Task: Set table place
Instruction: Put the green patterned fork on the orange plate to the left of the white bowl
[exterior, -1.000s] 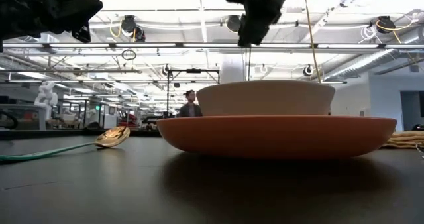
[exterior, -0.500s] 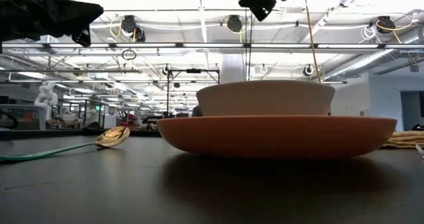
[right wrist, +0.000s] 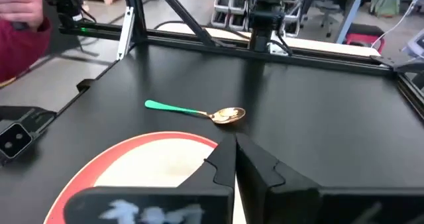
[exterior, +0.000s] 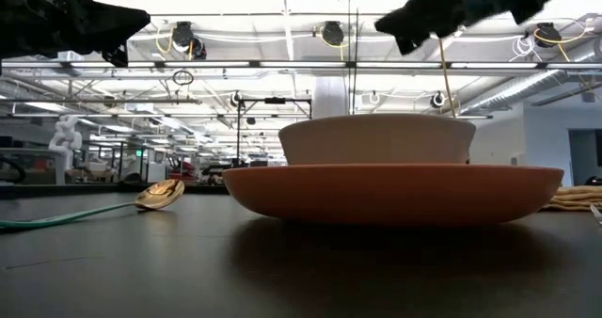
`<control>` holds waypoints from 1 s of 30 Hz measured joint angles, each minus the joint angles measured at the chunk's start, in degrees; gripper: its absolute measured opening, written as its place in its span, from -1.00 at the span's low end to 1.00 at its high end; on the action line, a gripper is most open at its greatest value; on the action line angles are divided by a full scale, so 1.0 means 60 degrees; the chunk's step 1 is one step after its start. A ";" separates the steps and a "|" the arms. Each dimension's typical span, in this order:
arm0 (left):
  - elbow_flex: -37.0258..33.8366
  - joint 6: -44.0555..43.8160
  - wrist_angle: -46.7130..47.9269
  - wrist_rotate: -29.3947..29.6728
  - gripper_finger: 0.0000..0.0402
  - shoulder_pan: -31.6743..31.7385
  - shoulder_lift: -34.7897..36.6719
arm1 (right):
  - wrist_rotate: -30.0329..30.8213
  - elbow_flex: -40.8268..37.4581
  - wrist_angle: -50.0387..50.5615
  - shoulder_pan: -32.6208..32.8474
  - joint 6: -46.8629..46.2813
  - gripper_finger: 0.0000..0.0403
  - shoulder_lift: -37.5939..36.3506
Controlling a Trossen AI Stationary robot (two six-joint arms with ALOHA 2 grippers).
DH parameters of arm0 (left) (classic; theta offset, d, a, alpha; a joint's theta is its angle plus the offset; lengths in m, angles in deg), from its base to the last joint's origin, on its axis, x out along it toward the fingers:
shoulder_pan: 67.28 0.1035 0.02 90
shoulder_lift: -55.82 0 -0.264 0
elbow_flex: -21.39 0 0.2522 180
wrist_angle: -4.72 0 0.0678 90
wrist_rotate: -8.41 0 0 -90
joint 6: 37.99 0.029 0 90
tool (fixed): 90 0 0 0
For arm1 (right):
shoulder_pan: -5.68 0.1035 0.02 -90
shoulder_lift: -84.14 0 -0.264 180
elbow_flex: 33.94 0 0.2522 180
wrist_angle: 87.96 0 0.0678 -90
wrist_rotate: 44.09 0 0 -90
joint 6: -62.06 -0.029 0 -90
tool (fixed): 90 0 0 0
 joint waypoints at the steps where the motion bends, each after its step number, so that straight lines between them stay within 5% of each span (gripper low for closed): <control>1: 0.0000 0.0019 -0.0001 0.0011 -0.85 0.0001 0.0003 | 0.0081 -0.0267 -0.0264 0.0007 0.0003 -1.00 -0.0102; 17: 0.0000 0.0113 0.0282 0.0852 -0.85 0.0004 -0.0001 | 0.0434 -0.3194 -0.3848 0.0011 -0.0017 -1.00 -0.0336; 30: 0.0000 0.0022 0.0278 0.0848 -0.85 0.0004 -0.0001 | 0.0430 -0.3396 -0.4649 0.0011 0.0148 -1.00 -0.0336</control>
